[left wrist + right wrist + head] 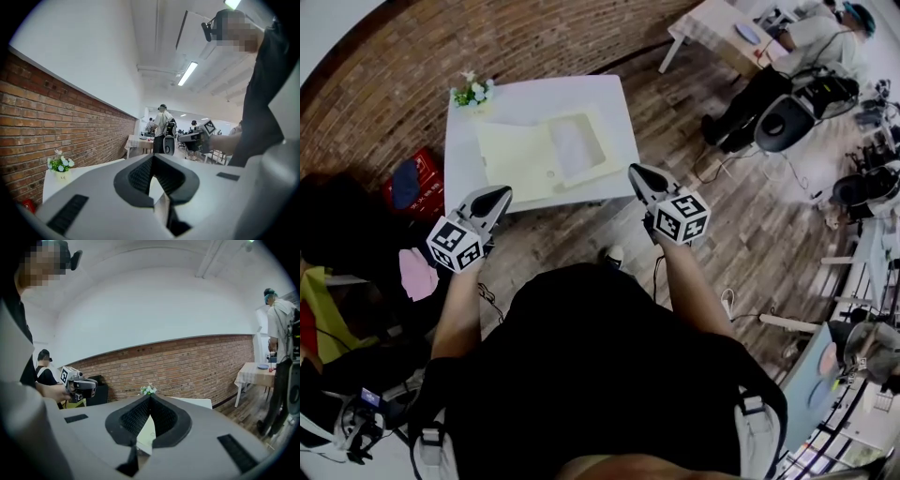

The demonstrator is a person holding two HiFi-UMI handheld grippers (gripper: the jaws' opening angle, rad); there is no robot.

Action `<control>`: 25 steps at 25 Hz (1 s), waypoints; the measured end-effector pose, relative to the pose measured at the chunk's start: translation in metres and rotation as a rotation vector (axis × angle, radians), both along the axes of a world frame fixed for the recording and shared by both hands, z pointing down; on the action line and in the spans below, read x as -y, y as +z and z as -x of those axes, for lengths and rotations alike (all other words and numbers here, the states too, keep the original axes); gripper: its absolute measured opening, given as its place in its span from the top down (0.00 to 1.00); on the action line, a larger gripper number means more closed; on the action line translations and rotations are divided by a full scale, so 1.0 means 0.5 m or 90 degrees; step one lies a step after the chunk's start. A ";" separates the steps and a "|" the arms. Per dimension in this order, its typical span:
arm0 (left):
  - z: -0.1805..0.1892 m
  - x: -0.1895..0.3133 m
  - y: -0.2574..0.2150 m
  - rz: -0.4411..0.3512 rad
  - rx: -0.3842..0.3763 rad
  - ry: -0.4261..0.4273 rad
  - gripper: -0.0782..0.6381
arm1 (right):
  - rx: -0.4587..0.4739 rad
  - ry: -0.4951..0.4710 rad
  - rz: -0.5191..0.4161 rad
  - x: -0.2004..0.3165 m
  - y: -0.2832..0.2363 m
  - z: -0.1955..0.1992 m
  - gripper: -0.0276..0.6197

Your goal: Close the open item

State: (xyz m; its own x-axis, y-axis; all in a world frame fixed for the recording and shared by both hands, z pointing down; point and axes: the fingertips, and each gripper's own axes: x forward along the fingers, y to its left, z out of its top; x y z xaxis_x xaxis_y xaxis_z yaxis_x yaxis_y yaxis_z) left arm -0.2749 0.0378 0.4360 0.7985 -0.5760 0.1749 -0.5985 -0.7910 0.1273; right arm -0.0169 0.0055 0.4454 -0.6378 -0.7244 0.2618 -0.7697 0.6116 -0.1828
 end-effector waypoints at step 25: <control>-0.080 0.051 0.034 0.015 0.005 -0.094 0.88 | -0.002 -0.083 0.016 0.113 0.054 -0.075 0.93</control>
